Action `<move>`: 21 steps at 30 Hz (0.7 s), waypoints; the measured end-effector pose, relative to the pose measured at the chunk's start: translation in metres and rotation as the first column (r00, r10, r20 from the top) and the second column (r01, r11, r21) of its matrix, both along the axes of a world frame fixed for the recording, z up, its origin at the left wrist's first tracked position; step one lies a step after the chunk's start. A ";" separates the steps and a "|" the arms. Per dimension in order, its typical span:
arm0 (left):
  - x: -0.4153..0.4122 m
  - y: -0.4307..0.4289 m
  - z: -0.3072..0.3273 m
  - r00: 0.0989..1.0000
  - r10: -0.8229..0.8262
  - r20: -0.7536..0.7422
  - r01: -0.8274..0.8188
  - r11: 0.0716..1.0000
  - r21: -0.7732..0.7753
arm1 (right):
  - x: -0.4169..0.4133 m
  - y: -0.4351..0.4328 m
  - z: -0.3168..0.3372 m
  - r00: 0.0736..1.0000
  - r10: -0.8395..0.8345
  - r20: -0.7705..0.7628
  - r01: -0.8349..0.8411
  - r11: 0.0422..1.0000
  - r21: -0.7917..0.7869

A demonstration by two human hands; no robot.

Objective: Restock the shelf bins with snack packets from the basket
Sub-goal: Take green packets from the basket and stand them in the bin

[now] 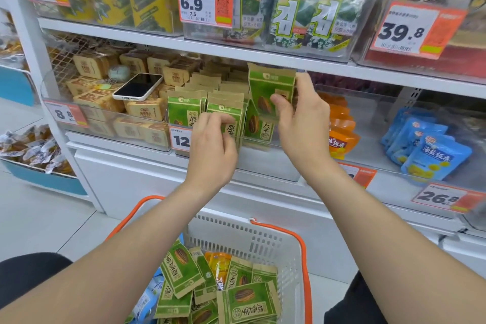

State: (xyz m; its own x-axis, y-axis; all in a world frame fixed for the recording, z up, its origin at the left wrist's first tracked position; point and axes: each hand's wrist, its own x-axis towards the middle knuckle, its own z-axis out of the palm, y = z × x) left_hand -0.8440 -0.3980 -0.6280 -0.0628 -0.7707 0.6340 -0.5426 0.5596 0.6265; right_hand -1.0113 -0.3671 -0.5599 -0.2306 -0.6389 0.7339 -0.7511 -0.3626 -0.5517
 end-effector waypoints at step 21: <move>0.008 -0.005 -0.024 0.899 -0.028 0.437 0.053 0.998 -0.045 | 0.002 -0.061 -0.020 0.957 -0.283 0.069 0.192 0.790 0.582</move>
